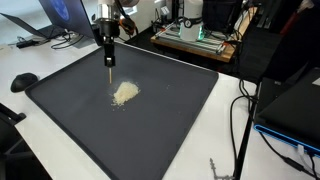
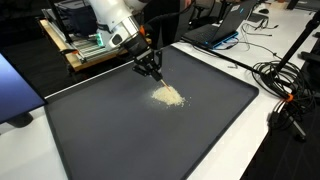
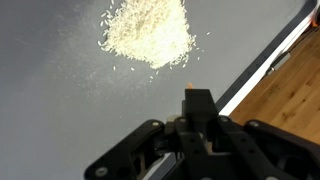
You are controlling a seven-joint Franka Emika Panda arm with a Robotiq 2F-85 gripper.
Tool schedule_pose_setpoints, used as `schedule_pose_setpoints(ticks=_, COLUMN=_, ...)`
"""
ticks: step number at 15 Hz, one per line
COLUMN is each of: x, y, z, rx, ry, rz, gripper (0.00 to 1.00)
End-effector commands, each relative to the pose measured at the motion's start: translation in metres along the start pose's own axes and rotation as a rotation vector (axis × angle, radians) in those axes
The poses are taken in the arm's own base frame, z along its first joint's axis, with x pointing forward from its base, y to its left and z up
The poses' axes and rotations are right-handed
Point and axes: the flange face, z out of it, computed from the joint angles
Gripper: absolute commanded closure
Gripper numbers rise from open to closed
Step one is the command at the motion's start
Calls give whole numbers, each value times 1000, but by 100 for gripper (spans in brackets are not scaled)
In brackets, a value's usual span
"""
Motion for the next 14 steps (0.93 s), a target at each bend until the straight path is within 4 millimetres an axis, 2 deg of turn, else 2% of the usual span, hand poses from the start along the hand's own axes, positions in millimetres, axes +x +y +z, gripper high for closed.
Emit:
schedule_pose_setpoints(ticks=1, x=-10, y=-29, z=-21, rx=-50, ry=-11, rz=-129, gripper=96)
schedule_pose_setpoints(ticks=6, x=-11, y=-66, z=-28, rx=-147, ry=-46, rz=-317, gripper=96)
schedule_pose_setpoints(ticks=14, x=-4, y=-112, z=-30, rx=-340, ry=-128, rz=-615, gripper=96)
